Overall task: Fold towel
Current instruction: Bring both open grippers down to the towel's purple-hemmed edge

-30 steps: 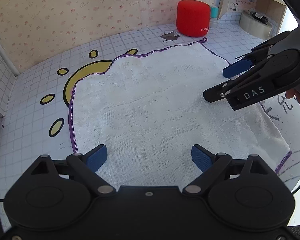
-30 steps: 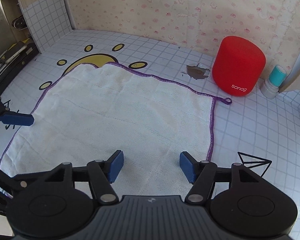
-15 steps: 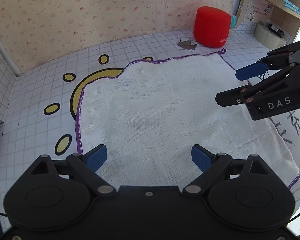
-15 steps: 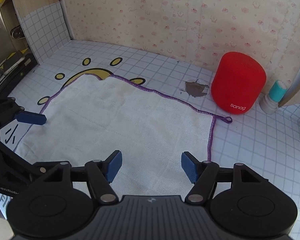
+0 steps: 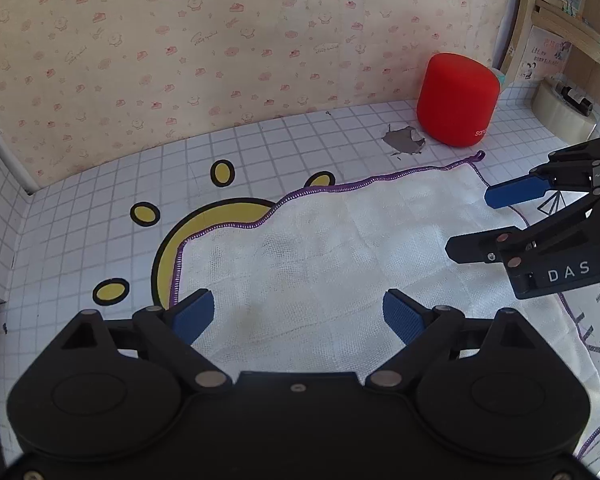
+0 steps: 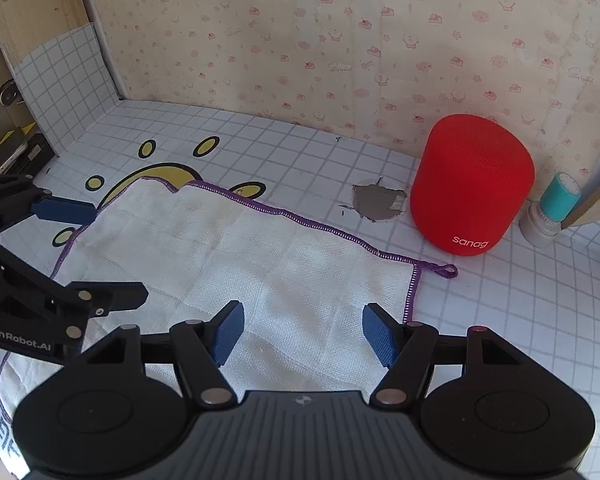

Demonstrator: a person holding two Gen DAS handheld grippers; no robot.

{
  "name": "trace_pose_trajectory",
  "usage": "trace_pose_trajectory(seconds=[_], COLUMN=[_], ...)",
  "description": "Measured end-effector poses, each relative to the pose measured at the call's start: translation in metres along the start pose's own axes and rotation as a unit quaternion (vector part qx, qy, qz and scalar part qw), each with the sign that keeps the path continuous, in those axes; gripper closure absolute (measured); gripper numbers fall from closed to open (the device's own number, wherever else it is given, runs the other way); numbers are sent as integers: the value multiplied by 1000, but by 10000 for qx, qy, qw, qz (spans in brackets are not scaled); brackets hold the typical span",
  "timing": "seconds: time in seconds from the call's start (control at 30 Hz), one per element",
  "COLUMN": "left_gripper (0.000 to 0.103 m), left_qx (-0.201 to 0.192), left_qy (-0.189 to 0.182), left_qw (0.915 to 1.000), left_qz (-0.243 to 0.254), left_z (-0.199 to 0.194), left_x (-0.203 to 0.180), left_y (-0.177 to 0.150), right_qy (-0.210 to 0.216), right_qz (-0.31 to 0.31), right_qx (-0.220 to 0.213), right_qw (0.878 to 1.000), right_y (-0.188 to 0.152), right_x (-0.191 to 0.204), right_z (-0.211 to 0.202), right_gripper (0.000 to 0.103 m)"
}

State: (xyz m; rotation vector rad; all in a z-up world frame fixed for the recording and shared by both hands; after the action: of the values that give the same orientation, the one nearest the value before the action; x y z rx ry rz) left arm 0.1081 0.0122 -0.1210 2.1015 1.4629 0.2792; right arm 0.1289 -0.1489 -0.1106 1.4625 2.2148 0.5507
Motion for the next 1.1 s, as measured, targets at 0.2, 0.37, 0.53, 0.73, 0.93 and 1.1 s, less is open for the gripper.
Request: trace_pose_trajectory(seconds=[0.2,0.37,0.53,0.73,0.93,1.1], left_gripper=[10,7,2,3,3,3], left_qx=[115,92,152,-63,-440,-280], left_qy=[13,24,57,41,280,589], left_qw=[9999,9998,9996,9994,9942,9954], left_qz=[-119,-179,-213,-326,-939,-700], left_z=[14,20,25,9,-3,3], left_x=[10,14,17,22,45,44], left_y=[-1,4,9,16,23,30], right_qy=[32,-92,-120,-86,-410,-352], right_qz=[-59,-254,-239,-213,-222,33], right_qx=[102,59,88,-125,-268,-308], right_qw=[9999,9996,9996,9997,9986,9989], right_y=[0,3,6,12,13,15], right_x=[-2,-4,-8,-8,-14,-29], right_z=[11,14,17,3,-3,-4], right_gripper=[38,38,36,36,36,36])
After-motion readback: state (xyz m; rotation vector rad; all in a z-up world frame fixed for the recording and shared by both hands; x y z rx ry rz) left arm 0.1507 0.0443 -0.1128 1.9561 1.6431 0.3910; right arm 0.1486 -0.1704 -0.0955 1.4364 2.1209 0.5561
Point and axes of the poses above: each gripper's, at about its wrist camera, not at the fingertips, and z roughly the way its jaws point, x to its left, y to its top, the point moved 3 cm from there along z, roughly the way its jaws point, and after that the axes turned 12 degrees about -y, right-handed, at the moved point
